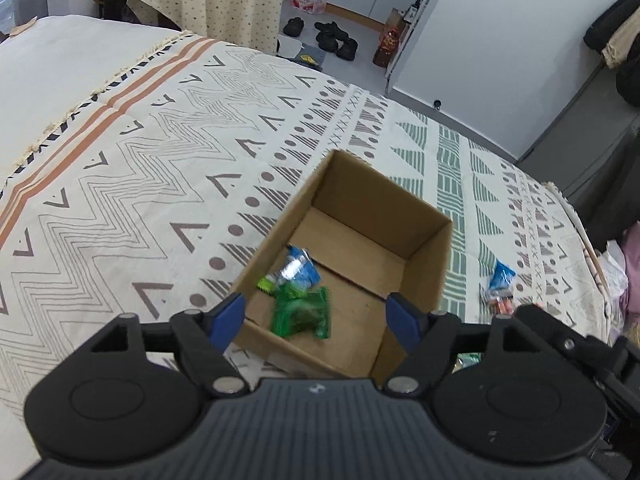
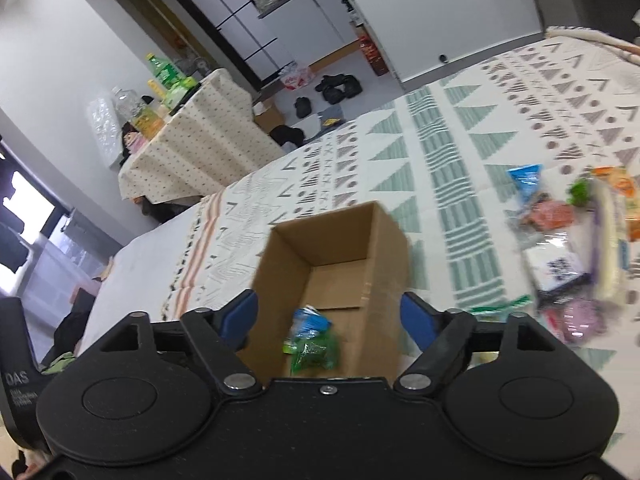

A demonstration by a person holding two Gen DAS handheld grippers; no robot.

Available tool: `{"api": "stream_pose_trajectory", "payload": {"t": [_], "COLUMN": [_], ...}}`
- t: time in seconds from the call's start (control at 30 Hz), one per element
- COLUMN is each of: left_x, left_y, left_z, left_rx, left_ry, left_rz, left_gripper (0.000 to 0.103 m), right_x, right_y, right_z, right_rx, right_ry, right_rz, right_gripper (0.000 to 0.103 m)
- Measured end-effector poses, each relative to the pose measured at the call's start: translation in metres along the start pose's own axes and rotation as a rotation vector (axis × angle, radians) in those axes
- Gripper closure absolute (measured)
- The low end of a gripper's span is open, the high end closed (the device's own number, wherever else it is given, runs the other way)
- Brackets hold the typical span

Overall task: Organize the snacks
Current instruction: 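Carry both packets over the cardboard box and open both tools to drop them, then grasp the cracker pack with the left tool while the right grasps the pink packet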

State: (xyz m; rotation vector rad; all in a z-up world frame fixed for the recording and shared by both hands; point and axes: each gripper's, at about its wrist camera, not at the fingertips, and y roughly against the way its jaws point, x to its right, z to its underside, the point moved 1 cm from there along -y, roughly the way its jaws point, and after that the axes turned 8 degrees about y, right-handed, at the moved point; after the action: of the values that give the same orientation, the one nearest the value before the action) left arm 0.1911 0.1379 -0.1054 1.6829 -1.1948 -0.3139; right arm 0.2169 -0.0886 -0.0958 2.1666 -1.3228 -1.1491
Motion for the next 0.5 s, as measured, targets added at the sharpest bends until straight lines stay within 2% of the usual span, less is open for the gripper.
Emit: {"api": "stream_pose_trajectory", "payload": {"t": [0.13, 0.33, 0.5], "left_x": [0.011, 0.032, 0.049], "left_y": [0.007, 0.013, 0.020], "left_z": [0.009, 0.026, 0.040], "left_rx": [-0.003, -0.008, 0.031], "left_ry": [-0.006, -0.037, -0.076], "left_rz": [0.008, 0.009, 0.005], "left_gripper": [0.019, 0.016, 0.004], "right_x": [0.021, 0.043, 0.063], "right_y": [0.019, 0.043, 0.055], "right_z": [0.005, 0.010, 0.016], "right_rx": [0.009, 0.014, 0.014], "right_ry": [0.002, 0.015, -0.001], "right_rz": [0.044, 0.086, 0.109], "right_gripper": [0.014, 0.009, 0.006]}}
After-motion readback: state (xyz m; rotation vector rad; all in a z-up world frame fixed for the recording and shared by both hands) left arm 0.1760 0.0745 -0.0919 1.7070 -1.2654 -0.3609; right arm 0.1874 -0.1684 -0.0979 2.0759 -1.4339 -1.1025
